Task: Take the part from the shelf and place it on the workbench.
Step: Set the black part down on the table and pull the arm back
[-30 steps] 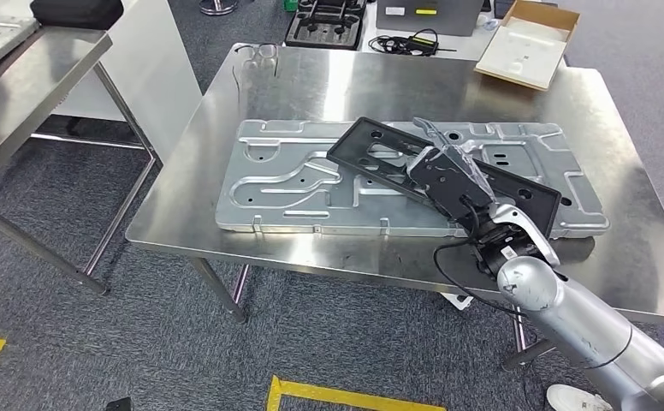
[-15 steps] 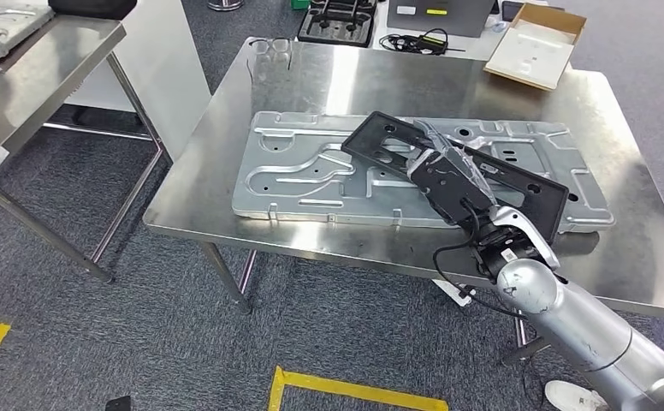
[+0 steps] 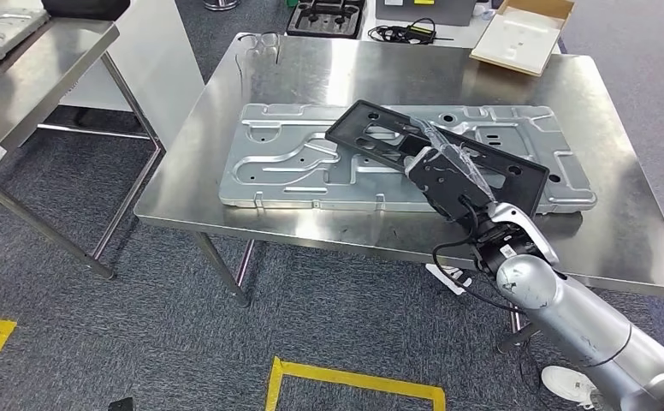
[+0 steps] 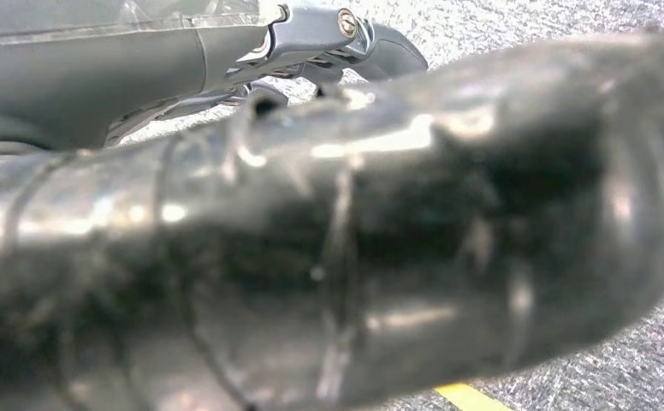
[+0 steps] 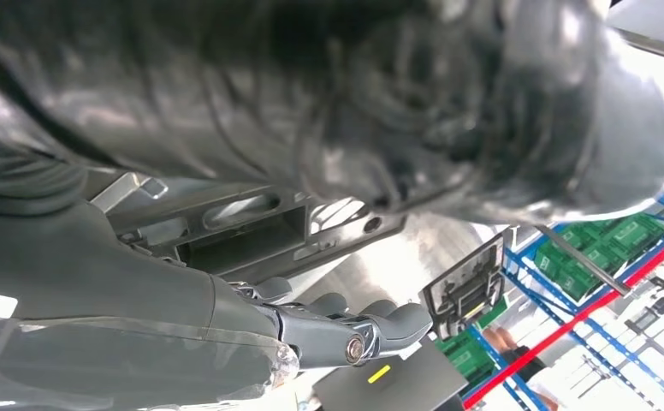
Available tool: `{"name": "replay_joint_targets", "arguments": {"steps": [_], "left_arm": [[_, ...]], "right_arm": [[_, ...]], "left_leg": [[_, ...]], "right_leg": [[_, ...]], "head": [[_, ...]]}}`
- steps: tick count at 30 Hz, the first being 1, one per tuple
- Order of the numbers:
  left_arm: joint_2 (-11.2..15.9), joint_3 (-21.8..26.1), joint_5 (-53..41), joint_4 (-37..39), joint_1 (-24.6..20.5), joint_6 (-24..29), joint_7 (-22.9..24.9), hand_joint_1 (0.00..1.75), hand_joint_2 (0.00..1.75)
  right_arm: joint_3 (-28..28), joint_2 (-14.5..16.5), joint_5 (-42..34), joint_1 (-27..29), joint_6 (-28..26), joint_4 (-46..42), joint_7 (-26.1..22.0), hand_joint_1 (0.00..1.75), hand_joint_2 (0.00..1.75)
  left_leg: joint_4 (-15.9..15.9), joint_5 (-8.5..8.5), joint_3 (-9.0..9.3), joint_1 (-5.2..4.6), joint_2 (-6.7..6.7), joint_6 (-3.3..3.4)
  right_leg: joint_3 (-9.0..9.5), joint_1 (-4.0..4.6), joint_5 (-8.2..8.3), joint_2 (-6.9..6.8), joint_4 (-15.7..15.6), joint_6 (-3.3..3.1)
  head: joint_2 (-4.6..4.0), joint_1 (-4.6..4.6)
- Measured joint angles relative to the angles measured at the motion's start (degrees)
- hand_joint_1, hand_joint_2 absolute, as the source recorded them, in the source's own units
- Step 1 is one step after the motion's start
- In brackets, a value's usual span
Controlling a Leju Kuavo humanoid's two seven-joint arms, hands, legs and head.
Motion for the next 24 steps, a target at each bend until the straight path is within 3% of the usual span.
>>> {"name": "replay_joint_targets", "arguments": {"steps": [2,5,6,8,10,12,13,15,17,21,22,24], "left_arm": [[0.0,0.0,0.0,0.0,-0.1,0.0,-0.1,0.00,0.00],[-0.1,0.0,0.0,0.0,-0.1,0.1,-0.4,0.00,0.00],[-0.1,0.0,0.0,0.0,0.0,0.1,-0.5,0.00,0.00],[-0.2,0.0,0.0,0.0,0.0,0.1,-0.5,0.00,0.00],[-0.3,0.0,0.0,0.0,0.0,0.1,-0.5,0.00,0.00],[-0.3,0.0,0.0,0.0,0.0,0.1,-0.5,0.00,0.00],[-0.4,0.0,0.1,0.0,0.0,0.1,-0.5,0.00,0.00],[-0.5,0.0,0.1,0.0,0.0,0.2,-0.5,0.00,0.00],[-0.6,0.0,0.2,0.0,0.0,0.3,-0.4,0.00,0.00],[-0.6,0.4,0.5,0.0,0.0,0.5,-0.2,0.00,0.00],[-0.6,0.5,0.5,0.0,0.0,0.5,-0.1,0.00,0.00],[-0.7,0.7,0.5,0.0,0.0,0.6,0.0,0.00,0.00]], "right_arm": [[0.0,0.0,0.0,-0.1,0.0,0.0,-0.1,0.00,0.00],[0.0,0.0,0.0,0.0,-0.1,0.0,-0.3,0.00,0.00],[0.0,0.0,0.0,0.0,-0.1,0.0,-0.4,0.00,0.00],[0.0,0.0,0.0,0.0,-0.1,0.1,-0.5,0.00,0.00],[0.0,0.0,0.0,0.1,-0.2,0.2,-0.6,0.00,0.00],[0.0,0.0,0.0,0.3,-0.2,0.3,-0.6,0.00,0.00],[0.0,0.0,0.0,0.4,-0.2,0.3,-0.6,0.00,0.00],[0.0,0.0,0.0,0.3,-0.2,0.3,-0.6,0.00,0.00],[0.0,0.0,0.1,0.1,-0.2,0.3,-0.6,0.00,0.00],[0.0,0.0,0.1,0.1,-0.2,0.3,-0.7,0.00,0.00],[0.0,0.0,0.1,0.1,-0.2,0.3,-0.7,0.00,0.00],[0.0,0.0,0.1,0.1,-0.2,0.3,-0.7,0.00,0.00]], "left_leg": [[-4.6,0.97,2.46,-0.38,-0.05,0.67],[-5.5,1.79,2.47,-0.45,0.02,1.36],[-6.1,2.39,2.44,-0.27,0.10,1.63],[-7.0,3.53,2.16,0.11,0.32,2.07],[-6.9,4.07,1.34,0.08,0.37,2.24],[-6.4,4.44,0.34,0.06,0.36,2.23],[-6.1,4.58,-0.11,0.06,0.36,2.18],[-5.5,4.72,-0.80,0.07,0.34,1.98],[-4.8,4.88,-1.40,-0.10,0.29,1.49],[-4.5,5.36,-2.15,-0.17,0.17,0.18],[-3.6,4.49,-2.62,-0.12,0.12,-0.18],[1.5,0.29,-4.65,0.16,0.07,-0.88]], "right_leg": [[-0.16,-0.01,0.43,-0.04,-0.1,0.54],[-0.25,-0.18,1.05,-0.07,-0.5,1.56],[-0.53,-0.11,0.47,-0.02,0.0,1.88],[-2.12,-0.08,-2.58,0.06,3.7,2.32],[-4.72,-0.19,-6.66,0.05,10.6,2.58],[-5.55,-0.24,-8.12,0.04,14.5,2.78],[-4.60,-0.25,-7.51,0.03,13.7,2.83],[0.05,-0.27,-4.89,-0.01,6.5,2.65],[3.31,-0.10,-3.34,0.00,0.7,2.11],[2.97,0.00,-2.26,0.03,-0.2,0.70],[2.70,-0.11,-1.85,-0.02,-0.4,0.31],[1.83,-0.27,-1.00,-0.10,-0.5,-0.24]], "head": [[0.01,0.01],[0.01,0.02],[0.00,0.07],[0.00,0.25],[0.01,0.36],[0.01,0.37],[0.01,0.37],[0.01,0.38],[0.01,0.33],[0.01,0.34],[0.01,0.28],[0.01,0.14]]}}
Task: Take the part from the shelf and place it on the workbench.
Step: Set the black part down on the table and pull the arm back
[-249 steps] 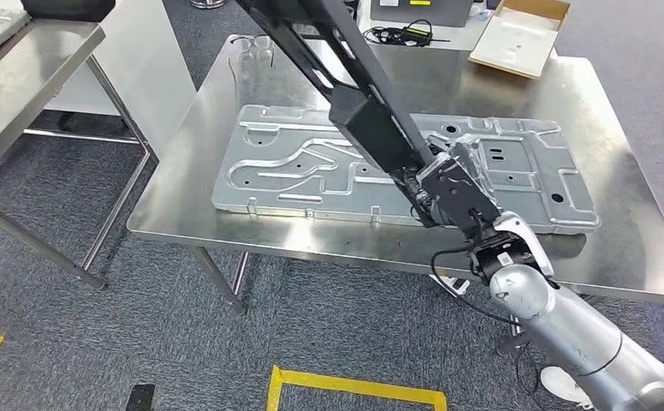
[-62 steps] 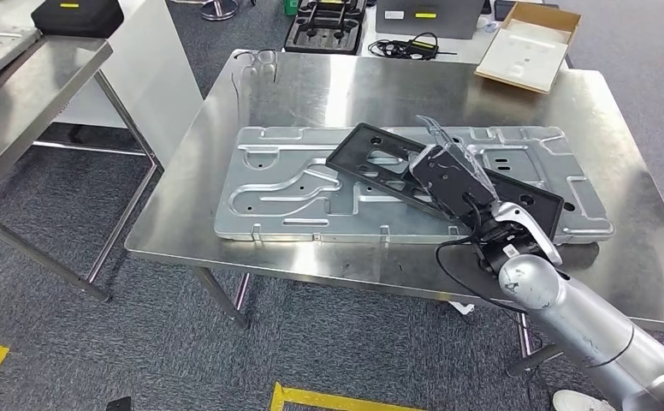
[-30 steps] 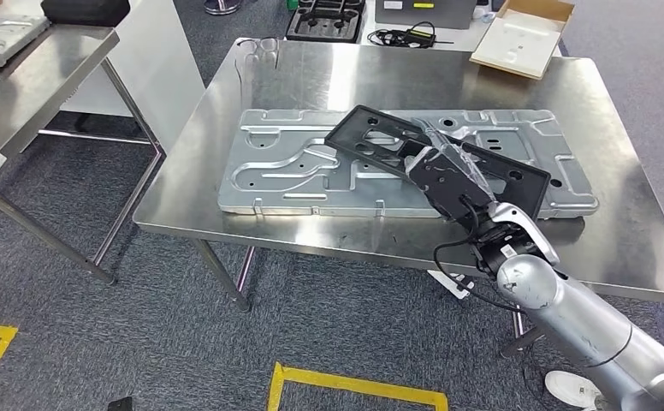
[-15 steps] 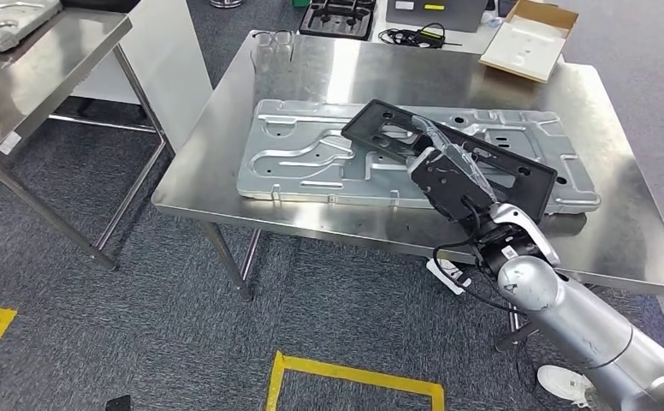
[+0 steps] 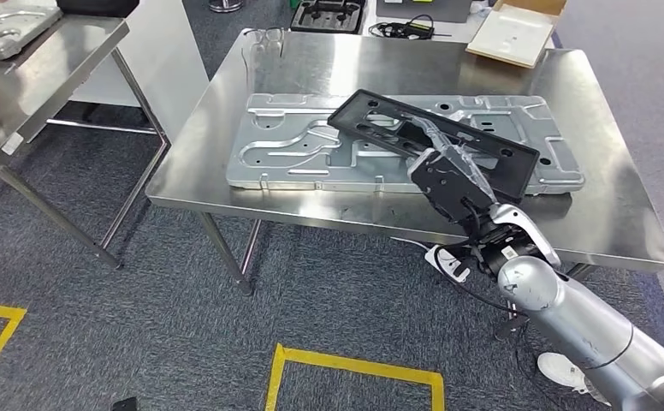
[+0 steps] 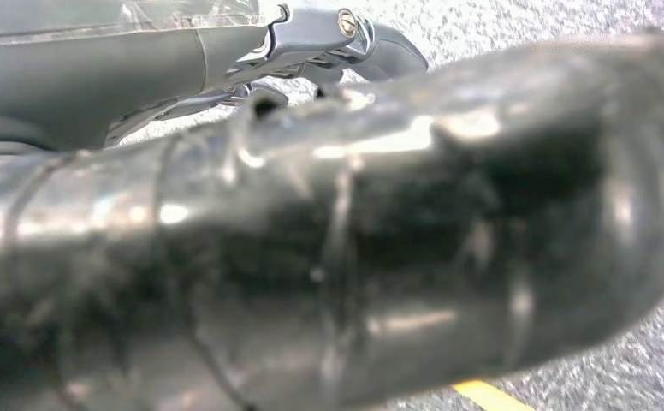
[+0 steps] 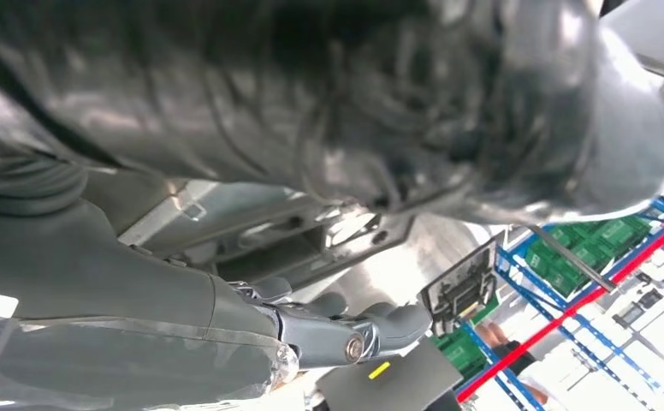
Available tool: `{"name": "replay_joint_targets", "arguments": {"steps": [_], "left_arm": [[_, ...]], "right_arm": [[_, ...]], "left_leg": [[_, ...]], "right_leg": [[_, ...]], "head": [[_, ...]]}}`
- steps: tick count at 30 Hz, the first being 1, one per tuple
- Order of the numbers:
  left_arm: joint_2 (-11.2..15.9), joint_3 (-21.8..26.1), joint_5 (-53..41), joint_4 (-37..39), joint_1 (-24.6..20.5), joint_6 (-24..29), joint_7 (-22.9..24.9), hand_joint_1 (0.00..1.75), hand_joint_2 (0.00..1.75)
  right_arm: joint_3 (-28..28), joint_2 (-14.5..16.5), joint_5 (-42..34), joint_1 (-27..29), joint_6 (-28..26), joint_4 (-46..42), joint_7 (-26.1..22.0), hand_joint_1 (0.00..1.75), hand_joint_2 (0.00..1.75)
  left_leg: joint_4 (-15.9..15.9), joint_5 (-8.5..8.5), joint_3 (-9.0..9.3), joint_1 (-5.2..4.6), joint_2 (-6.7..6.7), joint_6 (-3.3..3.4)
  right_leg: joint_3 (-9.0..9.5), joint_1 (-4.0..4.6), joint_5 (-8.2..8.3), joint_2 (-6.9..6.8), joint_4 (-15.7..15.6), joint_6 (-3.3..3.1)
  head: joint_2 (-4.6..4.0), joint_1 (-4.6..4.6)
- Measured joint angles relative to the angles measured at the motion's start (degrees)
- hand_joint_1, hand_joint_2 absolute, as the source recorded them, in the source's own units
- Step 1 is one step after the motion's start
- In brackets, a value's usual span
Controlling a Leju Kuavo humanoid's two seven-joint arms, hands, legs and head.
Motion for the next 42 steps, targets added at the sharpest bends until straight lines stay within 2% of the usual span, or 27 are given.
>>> {"name": "replay_joint_targets", "arguments": {"steps": [2,3,4,5,7,8,9,12,14,17,18,19,20,21,23,24,25,27,29,32,33,34,35,37,39,40,42], "left_arm": [[0.0,0.2,0.0,0.0,0.0,0.0,0.0,0.00,0.00],[0.0,0.2,0.0,0.0,0.1,0.0,0.1,0.00,0.00],[0.0,0.2,0.0,0.0,0.1,0.0,0.1,0.00,0.00],[0.0,0.2,0.0,0.0,0.1,0.0,0.1,0.00,0.00],[0.0,0.2,0.0,0.0,-0.1,0.0,0.2,0.00,0.00],[0.1,0.2,0.0,0.0,-0.1,0.0,0.2,0.00,0.00],[0.1,0.2,0.0,0.0,-0.2,0.1,0.2,0.00,0.00],[0.1,0.3,0.0,0.0,-0.2,0.1,0.2,0.00,0.00],[0.0,0.3,0.0,0.0,-0.2,0.1,0.2,0.00,0.00],[0.0,0.3,0.0,0.0,-0.2,0.1,0.2,0.00,0.00],[-0.1,0.3,0.0,0.0,-0.2,0.1,0.2,0.00,0.00],[-0.1,0.3,0.0,0.0,-0.2,0.1,0.2,0.00,0.00],[-0.1,0.3,0.0,0.0,-0.2,0.1,0.2,0.00,0.00],[-0.1,0.3,0.0,0.0,-0.2,0.1,0.2,0.00,0.00],[-0.1,0.3,0.0,0.0,-0.2,0.1,0.2,0.00,0.00],[-0.1,0.3,0.0,0.0,-0.2,0.1,0.2,0.00,0.00],[-0.1,0.3,0.0,0.0,-0.2,0.1,0.2,0.00,0.00],[-0.1,0.4,0.0,0.0,-0.1,0.1,0.2,0.00,0.00],[-0.2,0.4,0.0,0.0,0.0,0.1,0.3,0.00,0.00],[-0.3,0.4,0.0,0.0,0.0,0.1,0.4,0.00,0.00],[-0.3,0.4,0.0,0.0,0.0,0.1,0.4,0.00,0.00],[-0.3,0.4,0.0,0.0,0.0,0.2,0.5,0.00,0.00],[-0.3,0.4,0.0,0.0,0.0,0.2,0.5,0.00,0.00],[-0.2,0.4,-0.1,0.0,-0.1,0.2,0.5,0.00,0.00],[0.0,0.4,-0.1,0.0,-0.2,0.2,0.6,0.00,0.00],[0.1,0.4,-0.1,0.0,-0.3,0.2,0.5,0.00,0.00],[0.2,0.4,-0.2,0.0,-0.4,0.2,0.5,0.00,0.00]], "right_arm": [[0.0,0.0,0.0,0.1,0.0,0.0,0.0,0.00,0.00],[0.0,0.1,0.0,0.1,0.0,0.0,0.0,0.00,0.00],[0.0,0.1,0.0,0.2,0.0,0.0,0.0,0.00,0.00],[0.0,0.1,0.0,0.2,0.0,0.0,0.0,0.00,0.00],[0.0,0.1,0.0,0.2,0.0,0.0,0.0,0.00,0.00],[0.0,0.1,0.0,0.1,0.0,0.0,0.0,0.00,0.00],[0.0,0.1,0.0,0.1,0.0,0.0,0.0,0.00,0.00],[0.0,0.1,0.0,0.1,0.0,0.0,0.0,0.00,0.00],[0.0,0.1,0.0,0.1,-0.1,0.0,0.0,0.00,0.00],[0.0,0.1,0.0,0.2,-0.1,0.1,0.0,0.00,0.00],[0.0,0.1,0.0,0.3,-0.1,0.1,0.0,0.00,0.00],[0.0,0.1,0.0,0.3,-0.1,0.2,0.0,0.00,0.00],[0.0,0.1,0.0,0.4,-0.1,0.2,0.0,0.00,0.00],[0.0,0.1,0.0,0.3,-0.1,0.2,0.0,0.00,0.00],[0.0,0.1,0.0,0.2,0.0,0.2,0.0,0.00,0.00],[0.0,0.1,0.0,0.1,0.0,0.2,0.0,0.00,0.00],[0.0,0.1,0.1,0.1,0.0,0.2,0.0,0.00,0.00],[0.0,0.1,0.1,0.0,0.0,0.2,0.0,0.00,0.00],[0.0,0.2,0.2,-0.1,0.1,0.2,0.0,0.00,0.00],[0.0,0.2,0.5,-0.1,0.1,0.2,0.1,0.00,0.00],[0.0,0.2,0.5,-0.1,0.0,0.2,0.1,0.00,0.00],[0.0,0.2,0.6,0.0,-0.1,0.3,0.2,0.00,0.00],[0.0,0.2,0.6,0.1,-0.3,0.3,0.2,0.00,0.00],[0.0,0.2,0.7,0.2,-0.6,0.2,0.2,0.00,0.00],[0.0,0.2,0.9,0.1,-0.9,0.2,0.3,0.00,0.00],[0.0,0.2,0.9,0.1,-1.0,0.2,0.3,0.00,0.00],[0.0,0.2,1.0,0.1,-1.4,0.2,0.4,0.00,0.00]], "left_leg": [[7.0,-4.30,-2.19,0.19,0.01,-0.50],[8.7,-5.07,-2.33,0.20,0.01,-0.57],[8.2,-4.81,-1.38,0.20,0.01,-0.52],[5.7,-3.77,0.64,0.18,0.00,-0.35],[-2.3,-1.53,6.05,0.00,-0.06,0.36],[-5.2,-0.83,7.77,-0.20,-0.10,0.76],[-6.8,-0.50,8.60,-0.42,-0.12,1.14],[-7.7,0.79,8.35,-0.60,0.00,2.20],[-8.9,2.41,8.17,-0.29,0.30,2.90],[-9.4,4.16,6.51,-0.19,0.48,3.14],[-9.1,4.55,5.72,-0.20,0.47,3.07],[-8.8,4.91,4.90,-0.21,0.47,2.99],[-8.3,5.21,4.08,-0.20,0.47,2.90],[-7.8,5.46,3.31,-0.19,0.46,2.75],[-6.9,5.85,2.10,-0.26,0.43,2.31],[-6.6,6.07,1.79,-0.33,0.41,2.05],[-6.4,6.37,1.60,-0.40,0.40,1.78],[-6.2,6.81,1.32,-0.46,0.29,1.26],[-4.3,4.71,0.18,-0.37,0.08,0.59],[4.8,-3.12,-2.48,-0.06,-0.02,-0.31],[7.8,-4.63,-2.91,-0.02,-0.02,-0.38],[9.5,-4.87,-2.63,-0.02,-0.03,-0.30],[9.2,-3.93,-1.41,-0.07,-0.05,-0.07],[3.4,-1.39,3.80,-0.39,-0.11,1.05],[-4.5,-1.48,9.24,-0.81,-0.11,2.30],[-6.9,-2.02,10.53,-1.04,-0.13,2.74],[-8.5,-1.40,10.71,-1.29,-0.11,3.21]], "right_leg": [[-1.19,0.04,0.80,0.02,0.0,-0.18],[-1.77,0.07,1.21,0.05,0.1,-0.16],[-2.32,0.09,1.61,0.07,0.1,-0.09],[-2.78,0.11,1.98,0.08,0.1,0.00],[-3.31,0.18,2.66,0.06,0.1,0.31],[-3.41,0.17,2.97,0.03,0.1,0.59],[-3.46,0.11,3.29,-0.01,0.0,0.93],[-3.53,-0.07,4.22,0.02,-0.4,1.99],[-4.32,0.21,2.19,0.29,1.2,2.48],[-6.80,0.40,-5.34,0.36,10.5,2.91],[-7.04,0.38,-6.52,0.34,13.0,2.97],[-6.37,0.37,-6.34,0.32,13.8,2.96],[-4.74,0.35,-5.27,0.32,12.5,2.92],[-2.22,0.31,-3.96,0.31,9.6,2.87],[2.50,0.37,-3.41,0.33,2.8,2.54],[3.70,0.45,-3.64,0.35,0.8,2.26],[3.96,0.57,-3.95,0.36,0.0,1.92],[3.39,0.54,-3.16,0.30,0.0,1.13],[2.34,0.37,-2.07,0.16,-0.1,0.28],[-0.03,0.40,-0.26,0.11,-0.2,-0.41],[-0.89,0.49,0.35,0.13,-0.1,-0.43],[-1.77,0.59,0.98,0.16,-0.1,-0.44],[-2.58,0.71,1.58,0.19,-0.1,-0.43],[-3.87,0.94,2.73,0.21,0.0,-0.39],[-4.54,1.04,3.74,0.11,-0.1,-0.04],[-4.64,0.90,4.24,0.03,-0.3,0.25],[-4.63,0.69,5.35,-0.03,-0.9,0.97]], "head": [[0.00,-0.11],[0.00,-0.11],[0.00,-0.12],[0.00,-0.11],[-0.01,-0.09],[-0.01,-0.05],[0.00,-0.03],[0.01,-0.03],[0.00,0.20],[0.00,0.67],[0.00,0.69],[-0.01,0.70],[0.00,0.70],[0.00,0.71],[0.00,0.68],[0.00,0.69],[0.00,0.70],[0.00,0.79],[0.00,0.73],[-0.01,0.53],[0.00,0.51],[0.00,0.52],[0.00,0.51],[0.00,0.54],[0.00,0.57],[0.00,0.58],[0.00,0.47]]}}
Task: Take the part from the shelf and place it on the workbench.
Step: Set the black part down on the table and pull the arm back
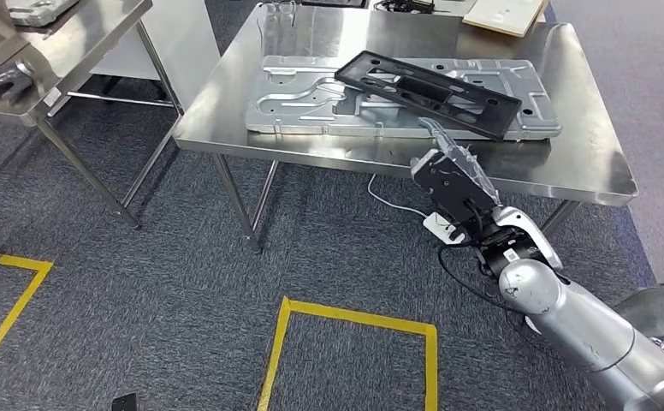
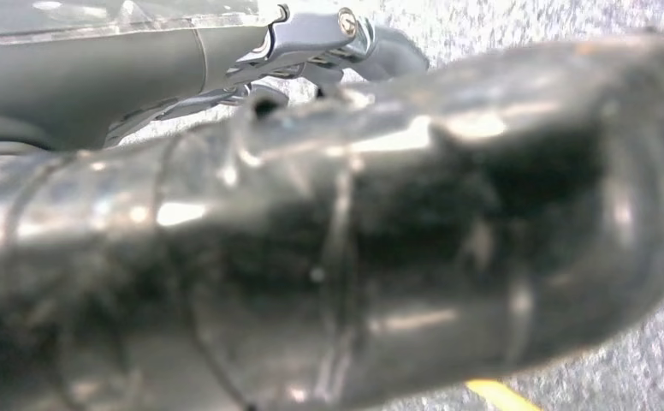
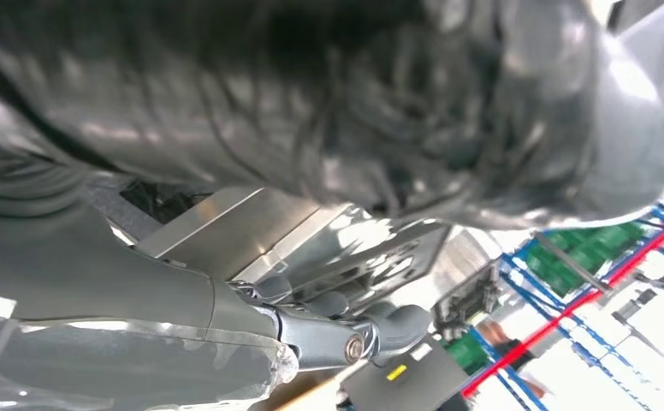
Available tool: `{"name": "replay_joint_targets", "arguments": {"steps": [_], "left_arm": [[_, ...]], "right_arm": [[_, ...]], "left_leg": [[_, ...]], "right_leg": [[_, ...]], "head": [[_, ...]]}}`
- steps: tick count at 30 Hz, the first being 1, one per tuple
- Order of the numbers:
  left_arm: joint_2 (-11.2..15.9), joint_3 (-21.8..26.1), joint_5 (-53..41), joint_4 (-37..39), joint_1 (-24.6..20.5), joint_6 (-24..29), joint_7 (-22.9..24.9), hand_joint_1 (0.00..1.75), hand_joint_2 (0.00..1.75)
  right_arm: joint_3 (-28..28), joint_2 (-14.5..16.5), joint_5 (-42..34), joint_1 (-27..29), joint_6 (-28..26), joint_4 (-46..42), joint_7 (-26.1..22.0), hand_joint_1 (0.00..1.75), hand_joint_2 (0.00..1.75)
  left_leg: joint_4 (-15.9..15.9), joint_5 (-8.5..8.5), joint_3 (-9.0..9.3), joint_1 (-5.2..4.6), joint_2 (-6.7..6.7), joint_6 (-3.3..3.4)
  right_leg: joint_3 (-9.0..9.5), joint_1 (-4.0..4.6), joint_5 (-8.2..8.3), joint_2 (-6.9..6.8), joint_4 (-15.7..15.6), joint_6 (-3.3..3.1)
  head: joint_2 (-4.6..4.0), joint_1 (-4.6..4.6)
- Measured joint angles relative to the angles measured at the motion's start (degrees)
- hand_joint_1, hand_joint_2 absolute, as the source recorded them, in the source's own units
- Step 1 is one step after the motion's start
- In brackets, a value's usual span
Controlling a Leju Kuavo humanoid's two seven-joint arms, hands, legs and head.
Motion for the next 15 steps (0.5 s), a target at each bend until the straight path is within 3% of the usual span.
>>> {"name": "replay_joint_targets", "arguments": {"steps": [1,2,4,5,6,7,8,9,10,11,12,13,15], "left_arm": [[0.0,0.0,0.0,0.0,0.0,0.0,0.0,0.00,0.00],[0.0,0.0,0.0,0.0,0.0,0.0,0.0,0.00,0.00],[0.0,0.0,0.0,0.0,0.1,0.0,0.0,0.00,0.00],[0.0,0.0,0.0,0.0,0.1,0.0,0.0,0.00,0.00],[0.0,0.0,0.0,0.0,0.1,0.0,0.0,0.00,0.00],[0.0,0.0,0.0,0.0,0.1,0.0,0.0,0.00,0.00],[0.0,0.0,0.0,0.0,0.1,0.0,0.0,0.00,0.00],[0.0,0.0,0.1,0.0,0.1,0.0,0.0,0.00,0.00],[0.0,0.0,0.1,0.0,0.1,0.0,0.0,0.00,0.00],[0.0,0.0,0.1,0.0,0.1,0.0,0.0,0.00,0.00],[0.1,0.0,0.1,0.0,0.1,0.0,0.0,0.00,0.00],[0.1,0.0,0.2,0.0,0.1,0.0,0.0,0.00,0.00],[0.1,0.0,0.2,0.0,0.2,0.1,0.0,0.00,0.00]], "right_arm": [[0.0,0.0,0.0,0.1,-0.3,0.0,0.1,0.00,0.00],[0.0,-0.1,0.1,0.1,-0.5,0.0,0.2,0.00,0.00],[0.0,-0.2,0.2,0.1,-1.2,0.1,0.5,0.00,0.00],[0.0,-0.2,0.3,0.1,-1.4,0.1,0.5,0.00,0.00],[0.0,-0.3,0.4,0.2,-1.7,0.1,0.6,0.00,0.00],[0.0,-0.3,0.5,0.3,-1.8,0.1,0.6,0.00,0.00],[0.0,-0.3,0.6,0.4,-1.9,0.1,0.6,0.00,0.00],[0.0,-0.3,0.6,0.4,-2.1,0.1,0.6,0.00,0.00],[0.0,-0.3,0.6,0.4,-2.2,0.1,0.6,0.00,0.00],[0.0,-0.3,0.7,0.4,-2.3,0.1,0.6,0.00,0.00],[0.0,-0.3,0.7,0.3,-2.3,0.1,0.6,0.00,0.00],[0.0,-0.3,0.8,0.4,-2.4,0.0,0.6,0.00,0.00],[0.0,-0.3,0.8,0.6,-2.5,0.0,0.6,0.00,0.00]], "left_leg": [[-0.7,0.90,-0.05,0.06,0.17,0.26],[-1.5,1.93,-0.23,0.22,0.35,0.56],[-2.4,3.89,-1.24,0.61,0.71,0.77],[-2.5,4.61,-2.11,0.68,0.72,0.84],[-2.3,5.25,-3.06,0.76,0.76,0.70],[-2.0,5.78,-4.03,0.85,0.79,0.54],[-1.6,6.26,-5.03,0.97,0.82,0.33],[-1.0,6.66,-6.13,1.16,0.85,0.04],[-0.2,6.96,-7.18,1.32,0.85,-0.28],[0.6,7.16,-8.20,1.32,0.80,-0.61],[1.5,7.35,-9.08,1.29,0.75,-0.97],[2.2,7.61,-9.69,1.14,0.67,-1.33],[2.6,8.44,-10.46,1.14,0.57,-2.02]], "right_leg": [[-0.09,-0.06,0.24,0.05,-0.3,0.29],[-0.37,0.01,-0.53,0.12,0.1,0.59],[-1.77,-0.10,-5.54,0.21,4.3,1.14],[-2.57,-0.26,-8.62,0.22,7.9,1.43],[-3.13,-0.52,-10.63,0.21,11.6,1.75],[-3.09,-0.79,-11.05,0.20,14.2,2.06],[-2.39,-1.07,-10.28,0.18,15.3,2.39],[-0.70,-1.36,-8.82,0.16,14.5,2.76],[1.94,-1.71,-7.78,0.13,11.8,3.16],[4.82,-1.93,-7.88,0.12,8.3,3.57],[7.23,-2.01,-8.60,0.17,4.9,3.55],[8.67,-2.02,-9.61,0.20,2.6,3.32],[8.63,-1.72,-10.12,0.22,1.3,2.03]], "head": [[-0.01,-0.04],[-0.01,0.00],[-0.01,0.21],[0.00,0.31],[-0.01,0.33],[0.00,0.33],[0.00,0.33],[0.00,0.33],[0.00,0.35],[0.00,0.40],[0.00,0.38],[0.00,0.37],[0.00,0.28]]}}
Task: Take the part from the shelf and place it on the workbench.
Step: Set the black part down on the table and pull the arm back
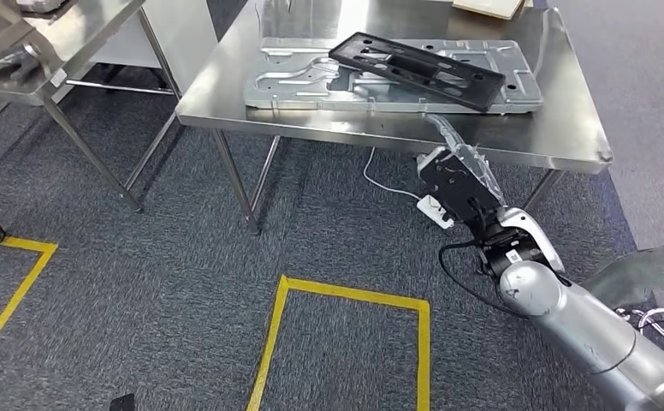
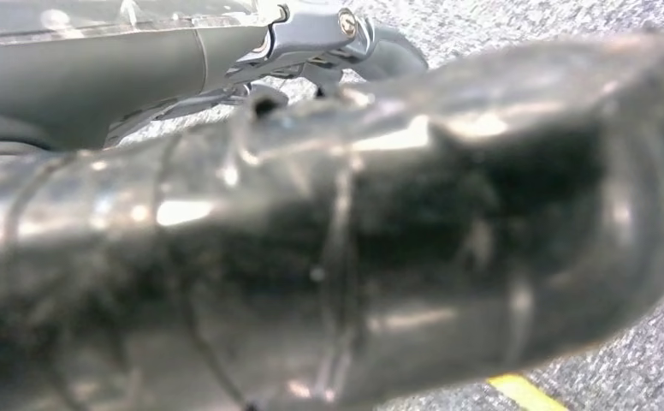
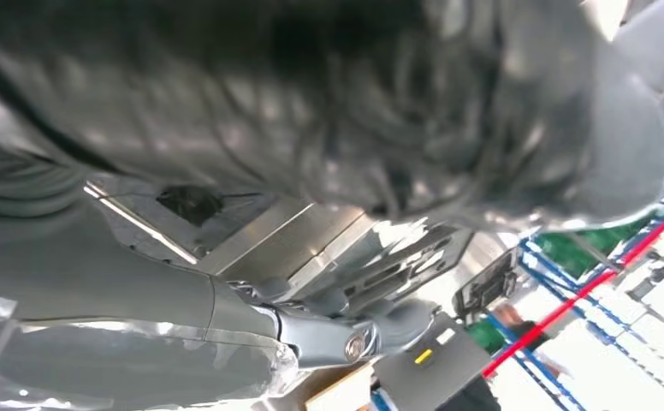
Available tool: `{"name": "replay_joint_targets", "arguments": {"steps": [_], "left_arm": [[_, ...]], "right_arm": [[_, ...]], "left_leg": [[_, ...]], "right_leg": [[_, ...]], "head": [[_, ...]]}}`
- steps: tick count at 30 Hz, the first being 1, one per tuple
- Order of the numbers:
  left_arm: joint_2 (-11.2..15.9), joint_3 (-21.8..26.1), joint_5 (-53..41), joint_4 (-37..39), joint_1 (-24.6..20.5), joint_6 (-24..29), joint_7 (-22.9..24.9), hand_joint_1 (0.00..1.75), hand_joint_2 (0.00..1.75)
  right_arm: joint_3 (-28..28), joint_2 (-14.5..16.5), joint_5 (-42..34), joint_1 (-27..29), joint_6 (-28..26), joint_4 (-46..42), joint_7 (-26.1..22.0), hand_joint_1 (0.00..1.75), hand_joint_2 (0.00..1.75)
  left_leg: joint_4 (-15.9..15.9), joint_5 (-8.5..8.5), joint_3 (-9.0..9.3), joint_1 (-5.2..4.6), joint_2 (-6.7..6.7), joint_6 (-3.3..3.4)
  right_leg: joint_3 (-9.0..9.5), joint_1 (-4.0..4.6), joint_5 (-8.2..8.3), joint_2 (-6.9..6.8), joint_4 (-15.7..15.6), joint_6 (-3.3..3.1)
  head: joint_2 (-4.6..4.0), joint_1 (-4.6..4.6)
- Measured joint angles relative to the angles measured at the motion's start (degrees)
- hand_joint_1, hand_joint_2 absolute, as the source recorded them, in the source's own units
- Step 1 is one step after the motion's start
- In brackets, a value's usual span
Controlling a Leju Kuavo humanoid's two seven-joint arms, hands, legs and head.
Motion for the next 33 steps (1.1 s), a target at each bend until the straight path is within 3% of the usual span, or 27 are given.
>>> {"name": "replay_joint_targets", "arguments": {"steps": [2,4,6,7,8,9,11,13,15,17,18,19,21,22,23,24,25,26,28,29,31,33], "left_arm": [[0.0,0.0,0.0,0.0,0.2,0.0,0.0,0.00,0.00],[-0.1,0.0,0.0,0.0,0.3,0.1,0.0,0.00,0.00],[-0.1,0.0,0.0,0.0,0.3,0.1,0.0,0.00,0.00],[-0.1,0.0,0.0,0.0,0.2,0.1,0.0,0.00,0.00],[-0.1,0.0,0.1,0.0,0.2,0.1,0.0,0.00,0.00],[-0.1,0.0,0.1,0.0,0.2,0.1,0.0,0.00,0.00],[-0.1,0.0,0.1,0.0,0.1,0.1,0.0,0.00,0.00],[0.1,0.0,0.1,0.0,-0.2,0.1,0.0,0.00,0.00],[0.2,0.0,0.0,0.0,-0.3,0.1,0.0,0.00,0.00],[0.1,0.0,0.1,0.0,-0.3,0.1,0.0,0.00,0.00],[0.1,0.0,0.1,0.0,-0.2,0.1,0.0,0.00,0.00],[0.0,0.0,0.1,0.0,-0.2,0.1,0.0,0.00,0.00],[0.0,0.0,0.1,0.0,-0.2,0.1,0.0,0.00,0.00],[-0.1,0.0,0.1,0.0,-0.2,0.1,0.0,0.00,0.00],[-0.1,0.0,0.1,0.0,-0.2,0.1,-0.1,0.00,0.00],[-0.1,0.0,0.1,0.0,-0.2,0.1,-0.1,0.00,0.00],[-0.1,0.0,0.1,0.0,-0.2,0.1,-0.1,0.00,0.00],[-0.1,0.0,0.1,0.0,-0.2,0.1,-0.1,0.00,0.00],[-0.1,0.0,0.1,0.0,-0.2,0.1,-0.1,0.00,0.00],[-0.1,0.0,0.1,0.0,-0.2,0.1,0.0,0.00,0.00],[-0.1,0.0,0.1,0.0,-0.1,0.2,0.0,0.00,0.00],[-0.1,0.0,0.1,0.0,0.1,0.3,0.0,0.00,0.00]], "right_arm": [[0.0,0.0,0.0,0.1,0.0,0.0,0.0,0.00,0.00],[0.0,0.0,0.0,0.1,0.0,0.0,0.0,0.00,0.00],[0.0,0.0,0.0,0.2,0.0,0.0,0.0,0.00,0.00],[0.0,0.0,0.0,0.3,0.0,0.0,0.0,0.00,0.00],[0.0,0.0,0.0,0.3,0.0,0.0,0.0,0.00,0.00],[0.0,0.0,0.0,0.4,0.0,0.0,0.0,0.00,0.00],[0.0,0.0,0.0,0.4,0.0,0.0,0.0,0.00,0.00],[0.0,0.0,0.0,0.2,0.0,-0.2,0.0,0.00,0.00],[0.0,0.0,0.0,0.2,0.0,-0.2,0.0,0.00,0.00],[0.0,0.0,0.0,0.3,0.0,-0.2,0.0,0.00,0.00],[0.0,-0.1,0.0,0.3,0.0,-0.2,0.0,0.00,0.00],[0.0,-0.1,0.0,0.3,0.0,-0.2,0.0,0.00,0.00],[0.0,-0.2,0.2,0.3,0.0,-0.2,0.2,0.00,0.00],[0.0,-0.2,0.3,0.4,0.0,-0.1,0.4,0.00,0.00],[0.0,-0.2,0.4,0.5,0.0,-0.1,0.7,0.00,0.00],[0.0,-0.2,0.4,0.5,0.1,0.0,1.0,0.00,0.00],[0.0,-0.2,0.2,0.4,0.1,0.1,1.2,0.00,0.00],[0.0,-0.2,-0.2,0.4,0.1,0.1,1.4,0.00,0.00],[0.0,-0.1,-1.0,0.3,-0.2,0.2,1.6,0.00,0.00],[0.0,-0.1,-1.1,0.3,-0.6,0.2,1.8,0.00,0.00],[0.0,-0.1,0.1,0.4,-2.1,0.4,2.3,0.00,0.00],[0.0,0.0,3.5,0.3,-4.3,0.7,3.7,0.00,0.00]], "left_leg": [[0.8,-0.99,-0.86,0.33,-0.06,-0.64],[5.2,-5.93,-2.51,0.55,-0.09,-1.19],[12.4,-11.13,-4.26,0.60,-0.11,-1.38],[15.2,-12.10,-4.46,0.60,-0.13,-1.32],[16.3,-11.74,-3.80,0.58,-0.16,-1.13],[15.5,-10.45,-2.15,0.51,-0.19,-0.83],[9.0,-8.37,3.70,0.12,-0.33,0.20],[1.4,-9.08,9.03,-0.42,-0.48,1.11],[-1.9,-9.49,10.43,-0.77,-0.54,1.62],[-2.8,-7.90,9.98,-0.57,-0.29,2.16],[-3.3,-6.92,9.59,-0.41,-0.12,2.46],[-3.7,-6.02,9.06,-0.27,0.04,2.72],[-3.7,-4.54,7.33,-0.33,0.13,3.01],[-3.6,-3.89,6.37,-0.34,0.14,2.99],[-3.4,-3.24,5.35,-0.33,0.15,2.91],[-3.1,-2.67,4.30,-0.30,0.15,2.79],[-2.7,-2.20,3.30,-0.25,0.15,2.61],[-2.1,-1.81,2.39,-0.22,0.13,2.37],[-0.9,-1.29,0.99,-0.37,0.02,1.78],[-0.5,-0.98,0.59,-0.46,-0.03,1.45],[-0.4,-0.12,0.16,-0.44,-0.11,0.82],[0.4,-1.17,-0.70,-0.14,-0.21,0.10]], "right_leg": [[-1.00,0.07,1.04,-0.16,0.0,-1.18],[-2.34,0.11,2.33,-0.23,0.0,-2.06],[-4.15,0.34,3.69,-0.17,0.1,-2.41],[-5.10,0.50,4.37,-0.13,0.1,-2.46],[-6.03,0.66,5.04,-0.08,0.1,-2.47],[-6.85,0.81,5.67,-0.03,0.2,-2.44],[-8.03,1.00,6.77,-0.01,0.2,-2.30],[-8.51,1.01,7.81,-0.14,0.0,-1.84],[-8.53,0.84,9.01,-0.29,-0.6,-1.10],[-8.71,0.78,8.95,-0.26,-0.8,-0.44],[-9.10,0.82,7.34,-0.21,0.2,-0.21],[-9.71,0.85,4.68,-0.17,2.3,-0.05],[-11.09,0.84,-1.03,-0.14,9.1,0.25],[-11.42,0.78,-2.23,-0.15,12.3,0.45],[-11.09,0.68,-1.95,-0.16,14.3,0.63],[-9.95,0.55,-0.58,-0.16,14.4,0.78],[-7.94,0.40,1.07,-0.17,12.8,0.89],[-5.10,0.24,1.88,-0.18,9.5,0.93],[0.17,0.31,0.64,-0.13,2.2,0.63],[1.54,0.40,-0.30,-0.09,-0.1,0.26],[1.49,0.60,-0.32,-0.07,-1.0,-0.76],[0.58,0.51,0.81,-0.23,-1.2,-1.72]], "head": [[-0.01,-0.02],[-0.01,-0.15],[0.00,-0.25],[-0.01,-0.23],[0.00,-0.23],[0.01,-0.22],[0.01,-0.21],[0.00,-0.18],[0.00,-0.20],[0.00,-0.20],[0.00,-0.12],[0.00,0.00],[0.00,0.20],[0.00,0.24],[-0.01,0.24],[-0.01,0.25],[-0.01,0.25],[-0.01,0.25],[0.00,0.22],[0.00,0.23],[0.00,0.25],[0.01,0.25]]}}
